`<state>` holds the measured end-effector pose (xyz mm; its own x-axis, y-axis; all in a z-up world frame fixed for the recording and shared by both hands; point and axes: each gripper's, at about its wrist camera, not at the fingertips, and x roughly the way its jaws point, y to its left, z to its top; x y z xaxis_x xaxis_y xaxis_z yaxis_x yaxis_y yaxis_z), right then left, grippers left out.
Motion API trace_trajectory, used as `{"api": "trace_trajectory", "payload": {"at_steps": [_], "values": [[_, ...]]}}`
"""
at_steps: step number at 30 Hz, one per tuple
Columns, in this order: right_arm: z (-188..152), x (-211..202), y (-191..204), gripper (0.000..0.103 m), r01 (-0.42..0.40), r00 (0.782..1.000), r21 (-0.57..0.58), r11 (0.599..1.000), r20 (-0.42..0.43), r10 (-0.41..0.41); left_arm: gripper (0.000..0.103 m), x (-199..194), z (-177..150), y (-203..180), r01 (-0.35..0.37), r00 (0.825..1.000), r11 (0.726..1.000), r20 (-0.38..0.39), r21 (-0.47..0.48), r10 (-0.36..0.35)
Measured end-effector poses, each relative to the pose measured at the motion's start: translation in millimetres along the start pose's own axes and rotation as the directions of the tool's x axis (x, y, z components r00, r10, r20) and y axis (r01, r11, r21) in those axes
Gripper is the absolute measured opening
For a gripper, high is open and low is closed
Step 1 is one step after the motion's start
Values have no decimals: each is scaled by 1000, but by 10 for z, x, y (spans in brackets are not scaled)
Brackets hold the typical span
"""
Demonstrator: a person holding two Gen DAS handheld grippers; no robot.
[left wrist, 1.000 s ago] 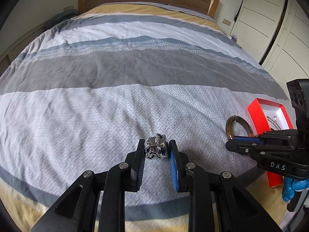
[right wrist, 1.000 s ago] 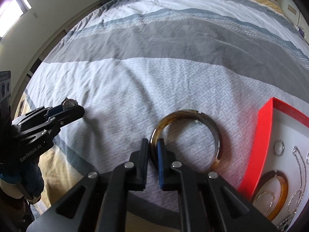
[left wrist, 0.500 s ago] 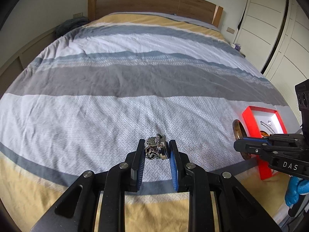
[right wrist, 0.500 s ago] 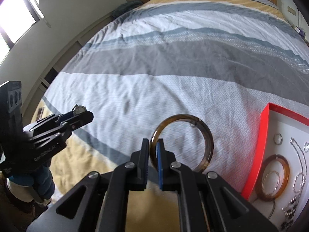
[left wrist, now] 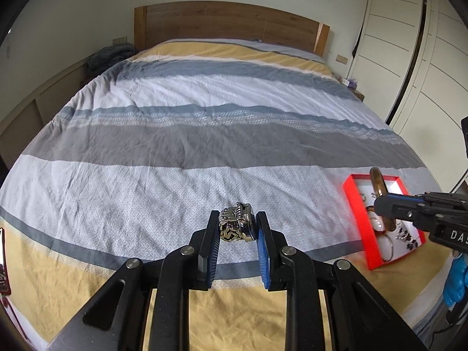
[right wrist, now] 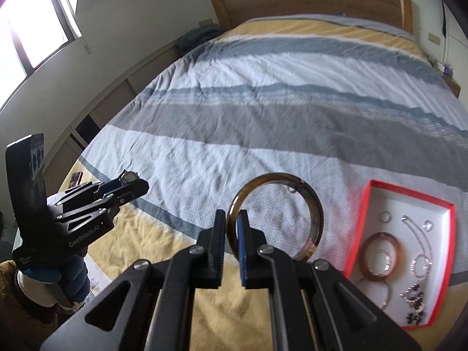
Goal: Organize jewelry
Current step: 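Carry the watch and brown bangle over the red box with both tools, then lower both tools into the box and open them to release the items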
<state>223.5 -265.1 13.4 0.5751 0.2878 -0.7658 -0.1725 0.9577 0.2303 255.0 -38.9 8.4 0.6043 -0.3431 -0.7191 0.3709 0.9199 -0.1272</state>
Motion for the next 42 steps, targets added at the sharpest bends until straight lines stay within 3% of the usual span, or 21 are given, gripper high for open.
{"api": "trace_trajectory", "payload": {"at_steps": [8, 22, 32, 42], "values": [[-24, -397, -255, 7, 59, 997, 13, 998, 46, -60, 23, -65, 131, -414, 42, 999, 998, 25, 42, -43], [-215, -723, -1333, 7, 187, 981, 93, 978, 39, -191, 23, 400, 211, -1428, 151, 989, 979, -29, 139, -148], [-412, -402, -2032, 7, 223, 975, 134, 966, -36, -220, 23, 1041, 139, -2210, 223, 971, 950, -130, 220, -198], [-530, 127, -2506, 7, 220, 971, 133, 967, -126, -203, 23, 1752, 152, -2682, 234, 962, 939, -201, 253, -185]]}}
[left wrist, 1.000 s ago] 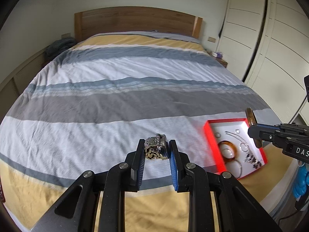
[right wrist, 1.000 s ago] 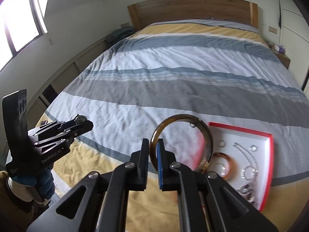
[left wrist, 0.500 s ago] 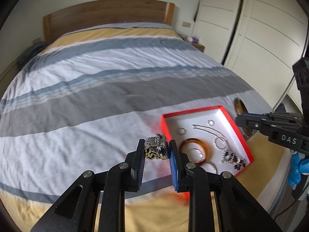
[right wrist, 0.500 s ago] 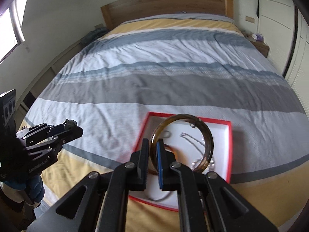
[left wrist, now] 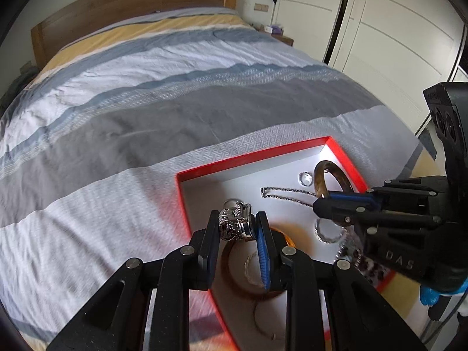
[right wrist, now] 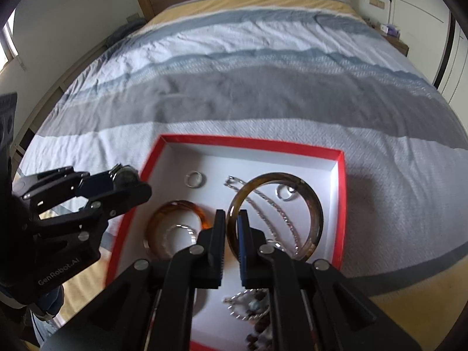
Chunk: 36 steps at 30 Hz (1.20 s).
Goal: Organize jewelry
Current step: 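Lower both tools into the box and open them to release the items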
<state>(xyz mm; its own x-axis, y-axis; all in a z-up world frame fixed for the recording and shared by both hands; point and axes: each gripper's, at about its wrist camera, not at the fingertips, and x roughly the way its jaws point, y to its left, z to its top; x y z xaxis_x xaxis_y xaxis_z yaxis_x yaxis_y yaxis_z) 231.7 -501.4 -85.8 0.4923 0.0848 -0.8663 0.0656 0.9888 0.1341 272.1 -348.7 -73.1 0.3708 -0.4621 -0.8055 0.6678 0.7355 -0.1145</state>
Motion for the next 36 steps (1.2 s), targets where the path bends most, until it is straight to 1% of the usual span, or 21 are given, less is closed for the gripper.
{"api": "trace_trajectory", "payload": {"at_steps": [4, 10, 17, 26, 28, 30, 33, 35, 36], "values": [[1, 138, -78, 7, 1, 1000, -6, 1000, -23, -1, 23, 219, 1, -8, -8, 1000, 1000, -25, 0, 8], [-14, 254, -97, 7, 10, 999, -31, 999, -42, -12, 23, 418, -32, 24, -28, 998, 999, -54, -18, 27], [-24, 329, -96, 8, 24, 998, -41, 999, -60, -27, 22, 490, -42, 29, -43, 998, 999, -57, -19, 42], [-37, 320, -79, 9, 36, 997, -33, 999, -71, -38, 23, 493, -17, 56, -41, 997, 998, -63, -42, 38], [-41, 294, -68, 10, 42, 996, -32, 999, -71, -44, 25, 480, -14, 73, -35, 997, 998, -65, -48, 32], [-47, 263, -55, 10, 52, 996, -35, 998, -73, -55, 32, 454, -10, 74, -32, 997, 998, -66, -50, 29], [-61, 177, -42, 10, 65, 995, -31, 997, -69, -67, 36, 378, -2, 86, -22, 998, 998, -57, -59, 19], [-79, 112, -35, 13, 75, 995, -30, 997, -67, -77, 41, 296, -2, 88, -14, 999, 998, -47, -66, 11], [-89, 63, -29, 17, 80, 995, -27, 996, -63, -82, 41, 260, 0, 78, -8, 999, 998, -42, -67, 5]]}}
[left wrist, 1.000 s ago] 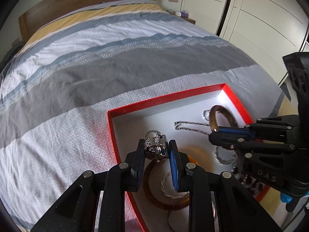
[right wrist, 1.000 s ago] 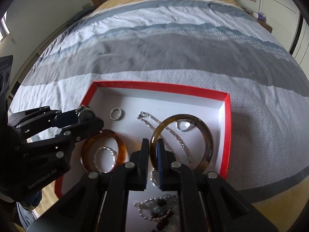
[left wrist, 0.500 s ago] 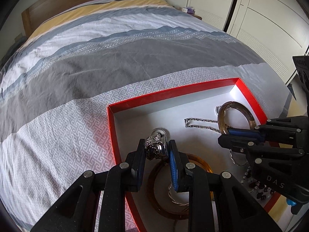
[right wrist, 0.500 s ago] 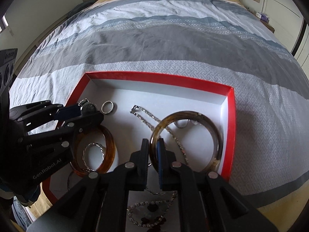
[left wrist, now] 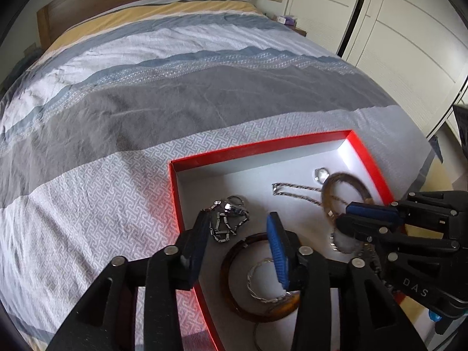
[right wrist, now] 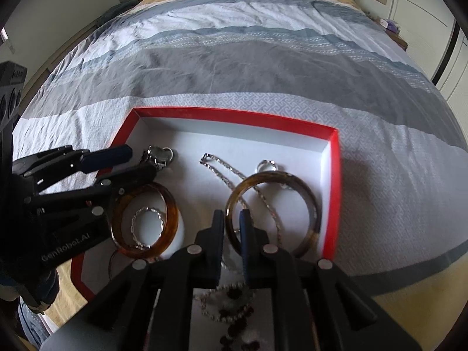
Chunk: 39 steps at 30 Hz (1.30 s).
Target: Organize jewelry
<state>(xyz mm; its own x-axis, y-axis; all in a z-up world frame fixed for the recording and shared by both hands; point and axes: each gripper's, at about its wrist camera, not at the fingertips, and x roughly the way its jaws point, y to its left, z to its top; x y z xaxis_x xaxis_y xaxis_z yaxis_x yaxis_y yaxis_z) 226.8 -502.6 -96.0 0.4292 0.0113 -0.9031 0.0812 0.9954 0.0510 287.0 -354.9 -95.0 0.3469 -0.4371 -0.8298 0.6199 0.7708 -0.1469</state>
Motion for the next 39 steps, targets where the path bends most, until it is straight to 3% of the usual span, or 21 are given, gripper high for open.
{"api": "trace_trajectory", "payload": {"at_steps": [2, 9, 15, 24, 30, 39], "values": [[-24, -90, 3, 23, 5, 1000, 7, 1000, 8, -5, 42, -115, -5, -28, 14, 1000, 1000, 13, 1, -14], [-112, -537, 115, 25, 18, 998, 32, 999, 58, -20, 50, -666, -78, -48, 8, 996, 1000, 86, -23, -6], [-260, -973, 404, 30, 11, 993, 30, 999, 118, -15, 50, -1250, -303, 68, -21, 980, 999, 198, -48, 30], [-592, -1519, 955, 31, -24, 983, 17, 1000, 184, 20, 50, -2023, -766, 350, -102, 968, 991, 220, -90, 120], [-876, -1871, 1337, 31, -46, 970, 22, 999, 241, 39, 54, -2493, -1197, 497, -183, 954, 976, 220, -121, 206], [-1274, -2081, 1825, 33, -52, 956, 15, 999, 291, 45, 59, -3093, -1769, 536, -280, 911, 949, 270, -147, 311]]}}
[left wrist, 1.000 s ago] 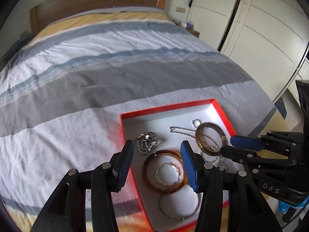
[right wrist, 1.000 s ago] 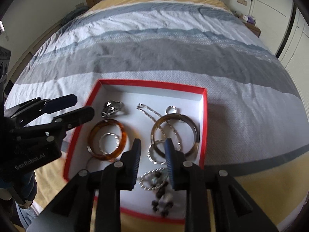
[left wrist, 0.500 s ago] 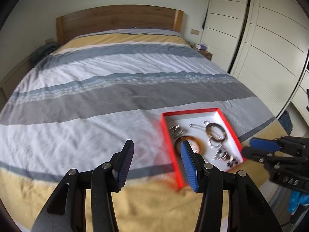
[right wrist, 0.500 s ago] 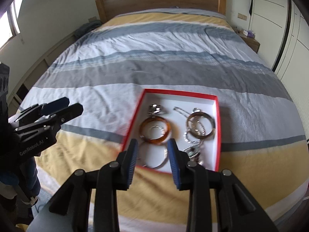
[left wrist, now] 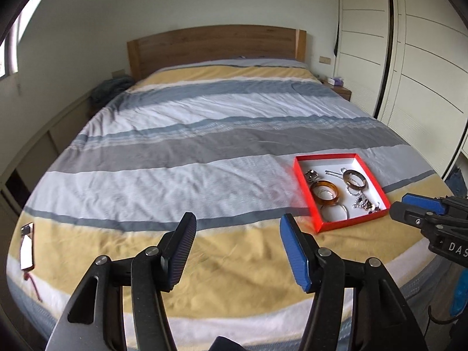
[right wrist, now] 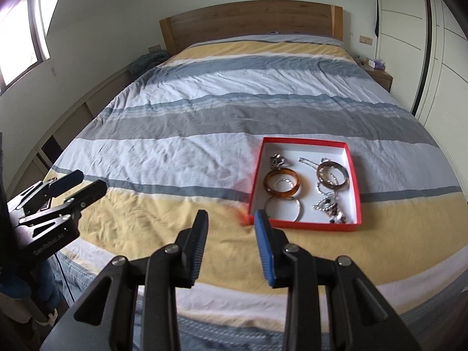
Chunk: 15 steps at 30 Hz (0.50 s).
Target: Organize jewelry
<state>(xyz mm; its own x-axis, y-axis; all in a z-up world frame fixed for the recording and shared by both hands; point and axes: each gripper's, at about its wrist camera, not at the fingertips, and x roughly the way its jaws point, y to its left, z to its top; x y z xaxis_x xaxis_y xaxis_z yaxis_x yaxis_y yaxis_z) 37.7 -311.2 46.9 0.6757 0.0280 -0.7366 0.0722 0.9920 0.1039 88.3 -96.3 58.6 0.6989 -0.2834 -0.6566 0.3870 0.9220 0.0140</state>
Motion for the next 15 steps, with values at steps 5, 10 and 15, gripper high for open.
{"api": "trace_trajectory", "payload": {"at_steps": [5, 10, 15], "values": [[-140, -111, 185, 39, -8, 1000, -11, 1000, 18, 9, 59, -274, -128, 61, -22, 999, 1000, 41, -5, 22], [-286, -221, 298, 40, -17, 999, -22, 1000, 28, 17, 59, -496, -205, 68, -36, 997, 999, 70, -15, 37], [-419, -354, 336, 43, -21, 999, -27, 999, 45, 22, 61, -679, -282, 44, -51, 995, 999, 90, -17, 53]]}}
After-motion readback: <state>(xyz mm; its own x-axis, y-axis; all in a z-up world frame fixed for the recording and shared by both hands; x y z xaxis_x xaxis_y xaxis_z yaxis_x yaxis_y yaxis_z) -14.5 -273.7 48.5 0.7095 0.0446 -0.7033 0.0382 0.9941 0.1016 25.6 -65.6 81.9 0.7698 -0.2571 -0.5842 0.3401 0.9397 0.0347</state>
